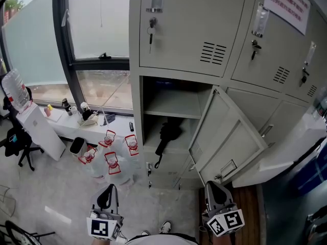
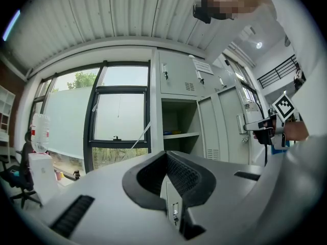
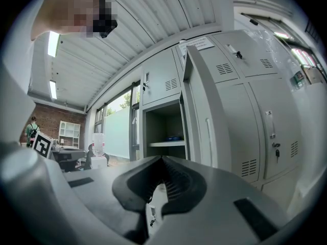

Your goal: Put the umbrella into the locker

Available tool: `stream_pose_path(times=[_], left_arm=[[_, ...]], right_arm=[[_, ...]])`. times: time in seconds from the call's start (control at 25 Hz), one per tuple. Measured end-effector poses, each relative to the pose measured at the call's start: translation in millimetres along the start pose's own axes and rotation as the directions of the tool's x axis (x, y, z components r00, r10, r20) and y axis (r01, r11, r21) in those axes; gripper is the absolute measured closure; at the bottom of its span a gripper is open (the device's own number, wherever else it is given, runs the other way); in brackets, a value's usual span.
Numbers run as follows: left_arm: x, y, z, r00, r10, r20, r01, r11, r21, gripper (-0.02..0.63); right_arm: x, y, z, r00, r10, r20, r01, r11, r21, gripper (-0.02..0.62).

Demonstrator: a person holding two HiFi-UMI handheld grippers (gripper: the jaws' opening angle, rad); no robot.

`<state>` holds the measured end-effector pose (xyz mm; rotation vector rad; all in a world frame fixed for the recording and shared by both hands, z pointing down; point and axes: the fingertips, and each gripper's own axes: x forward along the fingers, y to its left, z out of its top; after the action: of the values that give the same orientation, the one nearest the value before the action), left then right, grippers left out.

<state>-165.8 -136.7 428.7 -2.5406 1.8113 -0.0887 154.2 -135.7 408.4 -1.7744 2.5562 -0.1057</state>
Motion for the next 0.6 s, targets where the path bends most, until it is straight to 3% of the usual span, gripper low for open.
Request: stream_pose_path(times=[0.6], left_arm=[[2,1,-1,1.0,-0.014,0.01,0.014,1.0,-0.013,0.586]], right_arm=[[8,12,-9,0.999,0.025,-0.029,-0.026,1.0,-0.002,0.578]])
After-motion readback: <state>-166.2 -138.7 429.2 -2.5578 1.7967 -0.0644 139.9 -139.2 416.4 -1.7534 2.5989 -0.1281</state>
